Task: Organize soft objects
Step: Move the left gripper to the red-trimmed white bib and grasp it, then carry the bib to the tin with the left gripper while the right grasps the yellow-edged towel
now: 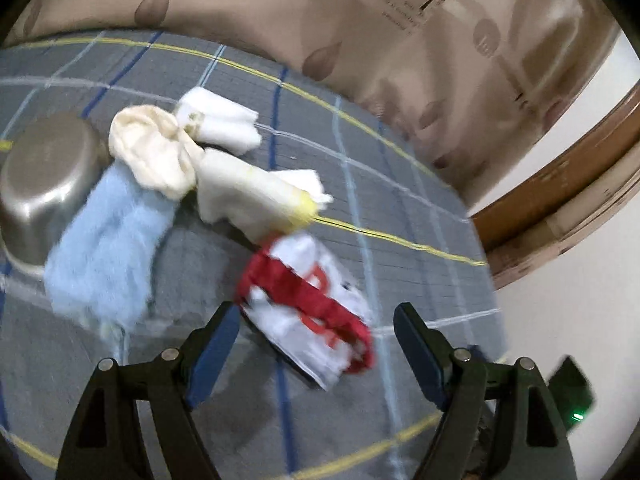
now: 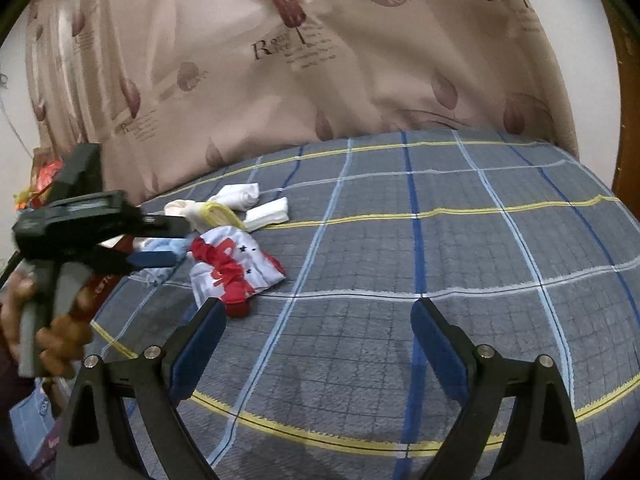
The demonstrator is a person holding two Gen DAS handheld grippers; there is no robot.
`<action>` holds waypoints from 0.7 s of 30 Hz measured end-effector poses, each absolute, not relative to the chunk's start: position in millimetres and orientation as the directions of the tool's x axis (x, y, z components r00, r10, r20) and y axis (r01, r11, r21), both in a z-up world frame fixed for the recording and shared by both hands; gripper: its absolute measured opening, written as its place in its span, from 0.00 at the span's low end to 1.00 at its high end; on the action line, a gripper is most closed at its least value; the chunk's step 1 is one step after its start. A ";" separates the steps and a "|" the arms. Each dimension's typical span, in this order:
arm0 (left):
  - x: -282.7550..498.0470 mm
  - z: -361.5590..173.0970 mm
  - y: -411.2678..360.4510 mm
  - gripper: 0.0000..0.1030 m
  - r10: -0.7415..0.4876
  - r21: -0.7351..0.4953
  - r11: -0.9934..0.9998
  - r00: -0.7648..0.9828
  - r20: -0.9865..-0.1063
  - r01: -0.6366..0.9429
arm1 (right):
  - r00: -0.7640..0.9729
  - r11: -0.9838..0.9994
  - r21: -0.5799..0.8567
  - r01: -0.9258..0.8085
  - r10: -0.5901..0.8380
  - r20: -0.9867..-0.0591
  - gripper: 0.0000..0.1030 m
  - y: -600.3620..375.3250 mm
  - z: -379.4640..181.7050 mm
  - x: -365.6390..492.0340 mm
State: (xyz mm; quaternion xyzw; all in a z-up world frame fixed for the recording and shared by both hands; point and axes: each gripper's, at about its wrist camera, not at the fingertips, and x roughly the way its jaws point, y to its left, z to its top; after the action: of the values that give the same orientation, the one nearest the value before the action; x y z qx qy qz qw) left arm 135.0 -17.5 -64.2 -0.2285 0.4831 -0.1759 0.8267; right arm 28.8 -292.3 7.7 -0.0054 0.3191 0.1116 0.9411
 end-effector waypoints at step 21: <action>124.6 -83.1 -82.1 0.09 -0.453 -0.380 0.889 0.375 -0.809 0.254 | 0.777 0.969 0.179 -0.170 0.244 -0.581 0.90 -315.7 9.3 32.5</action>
State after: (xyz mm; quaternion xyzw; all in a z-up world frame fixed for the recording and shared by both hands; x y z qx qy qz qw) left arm 124.6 -82.1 -83.1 -0.0961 0.5163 -0.2146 0.8235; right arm 32.5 -315.7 9.3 0.0583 0.3155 0.1100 0.9407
